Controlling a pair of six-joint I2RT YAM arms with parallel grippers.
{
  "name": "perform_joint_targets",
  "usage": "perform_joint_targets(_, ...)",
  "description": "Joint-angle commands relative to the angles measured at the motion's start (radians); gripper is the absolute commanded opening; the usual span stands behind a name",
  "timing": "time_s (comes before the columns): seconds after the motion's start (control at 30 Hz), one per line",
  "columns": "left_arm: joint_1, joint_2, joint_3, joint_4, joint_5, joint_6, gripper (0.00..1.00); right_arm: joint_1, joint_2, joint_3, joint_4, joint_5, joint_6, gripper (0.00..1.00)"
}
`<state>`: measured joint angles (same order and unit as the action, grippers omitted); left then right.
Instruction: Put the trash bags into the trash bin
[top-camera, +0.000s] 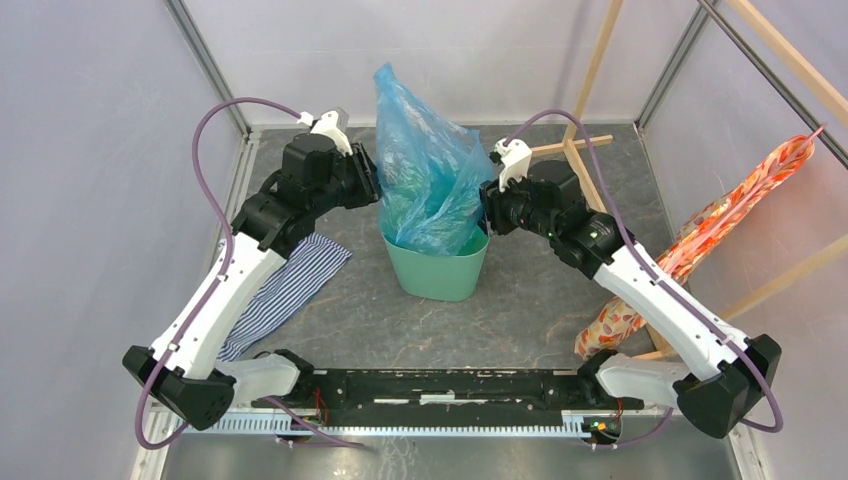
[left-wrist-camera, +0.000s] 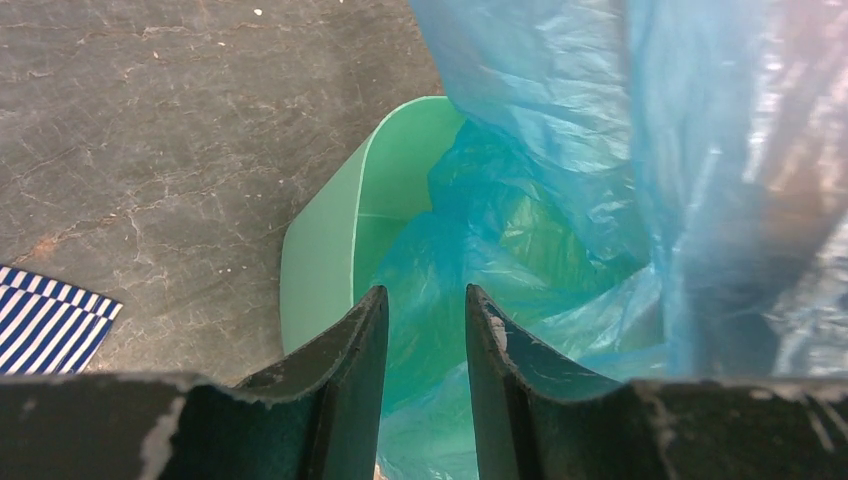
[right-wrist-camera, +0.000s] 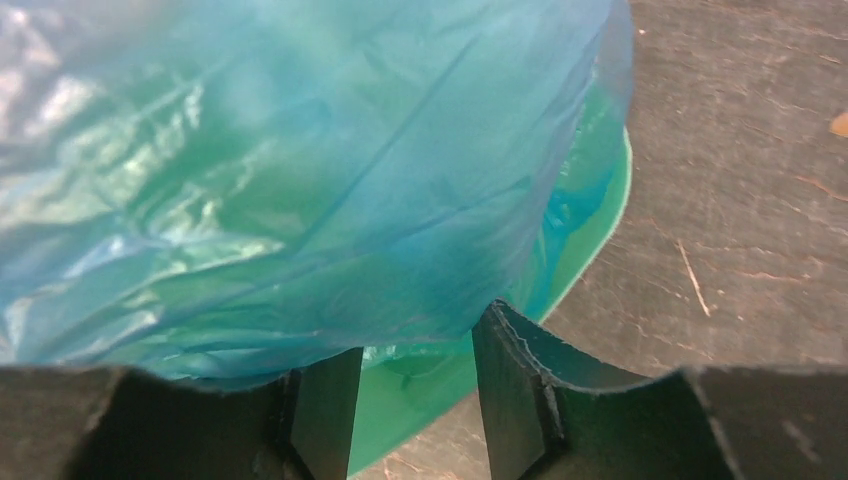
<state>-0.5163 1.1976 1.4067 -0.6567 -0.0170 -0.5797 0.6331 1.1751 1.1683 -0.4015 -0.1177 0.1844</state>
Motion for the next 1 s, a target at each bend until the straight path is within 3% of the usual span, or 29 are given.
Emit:
perform_joint_targets(0.0,0.003,-0.021,-0.023,0.048,-0.007,0.037,0.41,0.006,-0.063,0.014,-0.024,0.082,-0.042,0.52)
perform_joint_targets(0.2,0.004,-0.031,-0.028,0.038,-0.055,0.047,0.41,0.006,-0.116,0.055,-0.123,0.111,-0.073,0.69)
perform_joint_targets(0.33,0.004,-0.033,-0.012,0.02,-0.075,0.054,0.41,0.007,-0.155,0.071,-0.197,0.172,-0.094,0.75)
perform_joint_targets(0.73,0.003,-0.057,0.116,-0.091,-0.131,0.094,0.45,0.006,-0.214,0.281,-0.364,0.169,-0.137,0.77)
perform_joint_targets(0.97,0.004,-0.122,0.142,-0.129,-0.047,0.08,0.4,0.005,-0.131,0.465,-0.332,-0.006,-0.118,0.78)
